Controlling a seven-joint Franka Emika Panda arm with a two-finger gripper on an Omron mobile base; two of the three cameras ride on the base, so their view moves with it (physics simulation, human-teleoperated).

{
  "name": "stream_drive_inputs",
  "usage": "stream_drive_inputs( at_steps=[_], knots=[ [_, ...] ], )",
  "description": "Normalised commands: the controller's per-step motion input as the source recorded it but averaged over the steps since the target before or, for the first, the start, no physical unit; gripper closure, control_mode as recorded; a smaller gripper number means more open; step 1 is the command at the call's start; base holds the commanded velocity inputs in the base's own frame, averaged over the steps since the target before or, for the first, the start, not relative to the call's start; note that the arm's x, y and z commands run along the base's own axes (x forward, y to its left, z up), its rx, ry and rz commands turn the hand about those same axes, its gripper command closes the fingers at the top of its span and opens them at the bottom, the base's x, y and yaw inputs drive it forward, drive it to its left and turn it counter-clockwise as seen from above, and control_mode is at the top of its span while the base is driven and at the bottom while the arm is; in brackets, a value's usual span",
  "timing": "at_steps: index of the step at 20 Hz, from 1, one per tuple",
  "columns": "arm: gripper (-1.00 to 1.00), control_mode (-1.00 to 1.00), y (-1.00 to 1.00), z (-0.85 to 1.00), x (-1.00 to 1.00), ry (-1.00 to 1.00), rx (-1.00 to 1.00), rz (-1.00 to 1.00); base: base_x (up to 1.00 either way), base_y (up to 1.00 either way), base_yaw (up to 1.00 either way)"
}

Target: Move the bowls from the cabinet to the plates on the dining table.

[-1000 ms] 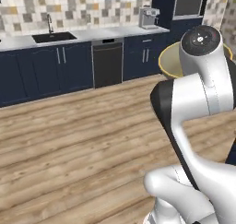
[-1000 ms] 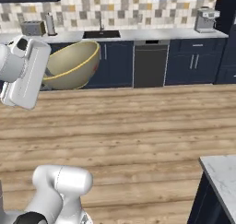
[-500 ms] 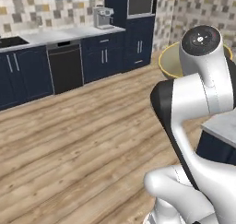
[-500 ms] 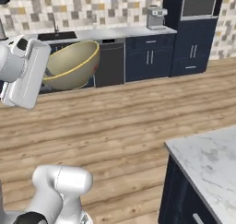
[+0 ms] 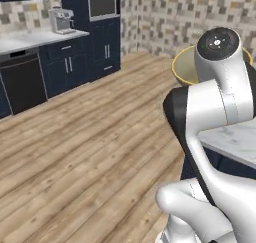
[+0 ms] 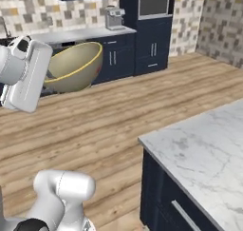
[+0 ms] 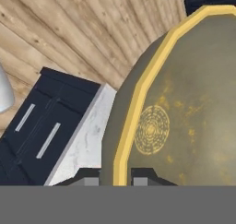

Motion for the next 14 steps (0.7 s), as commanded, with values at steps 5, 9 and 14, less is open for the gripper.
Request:
stream_drive_inputs(
  at_steps=[5,9,14],
  knots=[
    [1.0,1.0,0.0,0.0,0.0,0.0,0.0,0.0,0.0,-0.43,-0.39],
    [1.0,1.0,0.0,0.0,0.0,0.0,0.0,0.0,0.0,-0.43,-0.39],
    [1.0,1.0,0.0,0.0,0.0,0.0,0.0,0.0,0.0,-0.44,-0.38]
  ],
)
